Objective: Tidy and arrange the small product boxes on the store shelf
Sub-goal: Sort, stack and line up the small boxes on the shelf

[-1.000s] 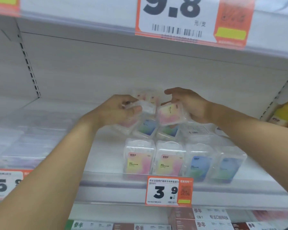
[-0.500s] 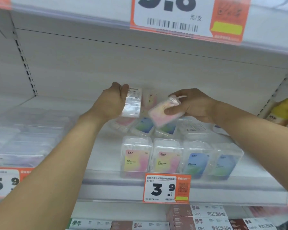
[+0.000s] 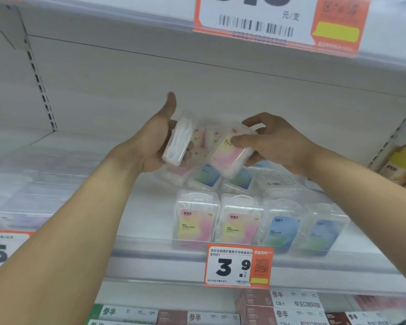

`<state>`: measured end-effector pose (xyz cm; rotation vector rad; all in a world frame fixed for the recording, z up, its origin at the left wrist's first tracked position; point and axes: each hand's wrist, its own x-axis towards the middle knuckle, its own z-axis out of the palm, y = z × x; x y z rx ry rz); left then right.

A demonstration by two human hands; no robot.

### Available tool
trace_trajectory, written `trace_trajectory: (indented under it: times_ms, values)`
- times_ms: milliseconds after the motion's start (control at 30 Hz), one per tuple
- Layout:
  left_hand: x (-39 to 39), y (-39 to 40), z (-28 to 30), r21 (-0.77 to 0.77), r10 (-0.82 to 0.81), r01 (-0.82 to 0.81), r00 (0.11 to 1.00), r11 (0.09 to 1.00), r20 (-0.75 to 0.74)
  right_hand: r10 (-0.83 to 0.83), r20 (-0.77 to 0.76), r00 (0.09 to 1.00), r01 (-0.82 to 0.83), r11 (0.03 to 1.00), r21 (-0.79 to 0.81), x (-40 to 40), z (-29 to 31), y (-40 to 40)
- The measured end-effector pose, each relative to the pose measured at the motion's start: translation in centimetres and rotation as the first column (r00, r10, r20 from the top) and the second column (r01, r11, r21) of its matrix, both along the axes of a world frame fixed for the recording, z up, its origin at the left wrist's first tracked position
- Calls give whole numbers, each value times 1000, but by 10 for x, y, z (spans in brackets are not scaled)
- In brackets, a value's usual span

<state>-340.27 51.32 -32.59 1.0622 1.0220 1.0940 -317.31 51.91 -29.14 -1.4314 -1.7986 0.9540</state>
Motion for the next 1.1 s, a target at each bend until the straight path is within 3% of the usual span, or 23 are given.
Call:
trace_trajectory:
  times_ms: [100, 267, 333, 500, 600, 667, 933, 1033, 1100]
  values:
    - [-2, -3, 3, 26, -99, 100, 994, 995, -52, 19, -1, 1000, -19, 1000, -5, -1, 3, -5]
    - [-3, -4, 3, 136, -56, 62, 997, 989, -47, 6, -65, 998, -10, 998, -61, 0, 8, -7]
    - [-5, 0, 2, 159, -12, 30, 993, 987, -118, 2, -78, 997, -7, 998, -64, 0, 10, -6]
    - [-2, 4, 3, 284, 233, -149, 928, 947, -291, 59, 26, 998, -55, 991, -124, 3, 10, -5]
    - [2, 3, 9, 458, 480, -302, 806, 836, -347, 142, 104, 984, -124, 979, -159, 3, 11, -7]
    - [2, 2, 12, 562, 539, -277, 754, 779, -375, 203, 194, 960, -177, 974, -141, 3, 10, -8]
    - [16, -8, 30, 631, 451, -57, 749, 774, -486, 388, 379, 840, -320, 919, -231, 5, 10, -16]
    - [24, -11, 34, 597, 394, 0, 751, 802, -530, 285, 339, 897, -260, 958, -117, 9, 15, -15]
    - [31, -16, 38, 581, 337, 44, 777, 813, -531, 198, 226, 954, -200, 980, -14, 12, 18, -14]
